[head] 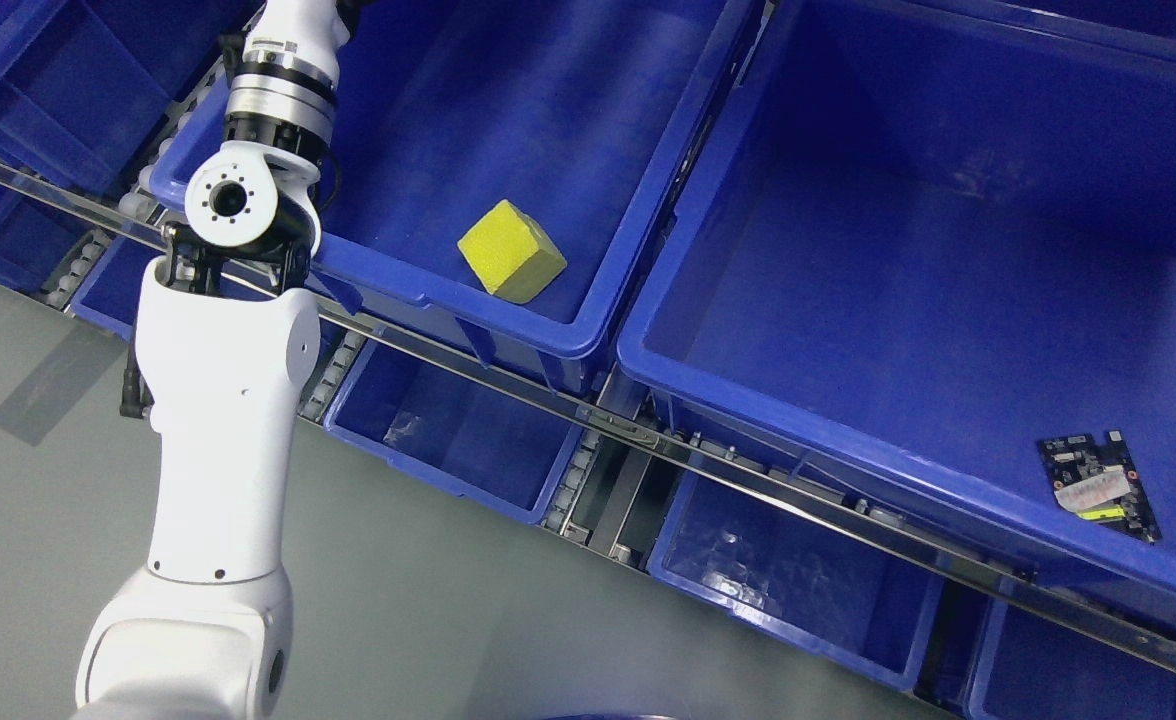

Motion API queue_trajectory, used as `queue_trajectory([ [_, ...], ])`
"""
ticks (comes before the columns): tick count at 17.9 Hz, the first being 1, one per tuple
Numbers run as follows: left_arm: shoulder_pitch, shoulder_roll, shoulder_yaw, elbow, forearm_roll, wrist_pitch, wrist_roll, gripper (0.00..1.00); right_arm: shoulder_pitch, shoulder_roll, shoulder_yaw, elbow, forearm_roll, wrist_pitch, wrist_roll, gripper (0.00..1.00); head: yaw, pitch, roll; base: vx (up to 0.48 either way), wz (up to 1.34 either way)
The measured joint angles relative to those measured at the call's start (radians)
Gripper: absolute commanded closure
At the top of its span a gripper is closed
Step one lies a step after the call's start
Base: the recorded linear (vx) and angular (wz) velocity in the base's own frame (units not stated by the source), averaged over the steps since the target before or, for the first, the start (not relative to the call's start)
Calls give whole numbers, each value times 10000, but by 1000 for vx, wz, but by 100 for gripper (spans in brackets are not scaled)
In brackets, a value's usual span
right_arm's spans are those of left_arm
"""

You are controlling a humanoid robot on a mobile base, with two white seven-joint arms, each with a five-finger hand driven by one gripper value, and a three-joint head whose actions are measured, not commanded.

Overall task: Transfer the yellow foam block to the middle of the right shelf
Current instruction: 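Open the left hand to drop the cube into a middle-shelf blue bin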

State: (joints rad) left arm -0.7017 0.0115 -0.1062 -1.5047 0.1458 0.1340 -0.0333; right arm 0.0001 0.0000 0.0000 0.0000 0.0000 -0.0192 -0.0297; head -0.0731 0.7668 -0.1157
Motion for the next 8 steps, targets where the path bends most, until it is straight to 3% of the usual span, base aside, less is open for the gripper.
queue_trajectory([
  [8, 568, -68, 573, -162, 617, -78, -501, 0, -2, 0, 0, 0, 0, 0, 0, 0, 0, 0, 0, 0, 0],
])
